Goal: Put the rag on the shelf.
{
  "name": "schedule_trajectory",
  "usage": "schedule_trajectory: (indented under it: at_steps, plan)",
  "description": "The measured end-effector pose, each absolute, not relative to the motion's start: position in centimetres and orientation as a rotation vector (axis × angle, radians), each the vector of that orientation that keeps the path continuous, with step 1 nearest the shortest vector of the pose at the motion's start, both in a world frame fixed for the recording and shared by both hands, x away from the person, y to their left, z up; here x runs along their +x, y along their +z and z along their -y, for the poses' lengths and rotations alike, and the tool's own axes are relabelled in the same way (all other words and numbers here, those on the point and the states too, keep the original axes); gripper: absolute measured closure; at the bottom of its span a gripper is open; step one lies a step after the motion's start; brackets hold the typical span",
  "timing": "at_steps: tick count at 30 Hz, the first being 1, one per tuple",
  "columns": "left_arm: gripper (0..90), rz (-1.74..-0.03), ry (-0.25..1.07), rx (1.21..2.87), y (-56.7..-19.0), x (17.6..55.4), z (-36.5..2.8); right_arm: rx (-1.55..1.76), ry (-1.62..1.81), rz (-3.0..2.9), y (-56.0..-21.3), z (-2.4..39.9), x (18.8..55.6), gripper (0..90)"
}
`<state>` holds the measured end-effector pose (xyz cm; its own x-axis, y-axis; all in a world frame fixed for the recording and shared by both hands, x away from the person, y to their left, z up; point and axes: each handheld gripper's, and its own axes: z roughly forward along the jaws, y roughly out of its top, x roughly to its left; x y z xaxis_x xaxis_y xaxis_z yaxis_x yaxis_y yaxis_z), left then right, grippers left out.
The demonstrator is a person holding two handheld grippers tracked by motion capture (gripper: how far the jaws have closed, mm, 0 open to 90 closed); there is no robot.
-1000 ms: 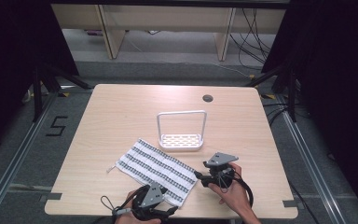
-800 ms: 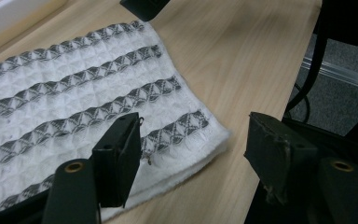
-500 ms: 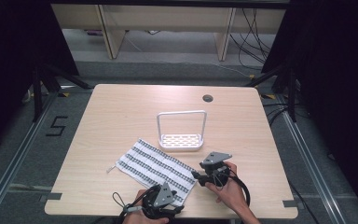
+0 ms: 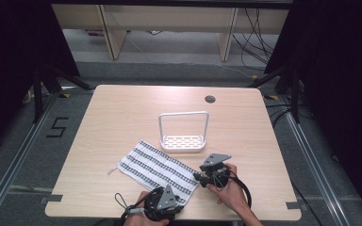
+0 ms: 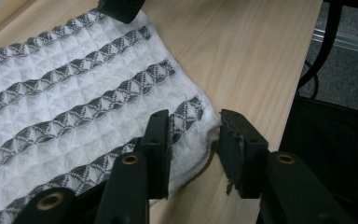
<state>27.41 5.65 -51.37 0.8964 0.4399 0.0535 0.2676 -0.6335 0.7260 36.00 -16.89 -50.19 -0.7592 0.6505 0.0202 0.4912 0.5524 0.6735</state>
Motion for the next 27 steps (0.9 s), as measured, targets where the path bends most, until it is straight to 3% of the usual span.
schedule_trajectory:
  at_steps: [7, 11, 17, 27]
  plan:
    - [79.4, -0.525, 0.308, 2.272, -51.5, 27.6, -5.9, 0.972, 1.000, -2.574, -50.7, 16.7, 35.8, 69.0]
    - [82.9, -0.534, 0.300, 2.250, -51.4, 27.6, -6.0, 0.981, 1.031, -2.573, -50.8, 16.8, 35.9, 74.4]
    - [85.1, -0.532, 0.295, 2.253, -51.1, 27.8, -6.3, 1.010, 1.048, -2.578, -50.4, 16.9, 35.5, 83.8]
    - [85.4, -0.528, 0.317, 2.209, -50.0, 27.9, -6.9, 1.013, 1.155, -2.519, -49.0, 17.1, 35.1, 85.3]
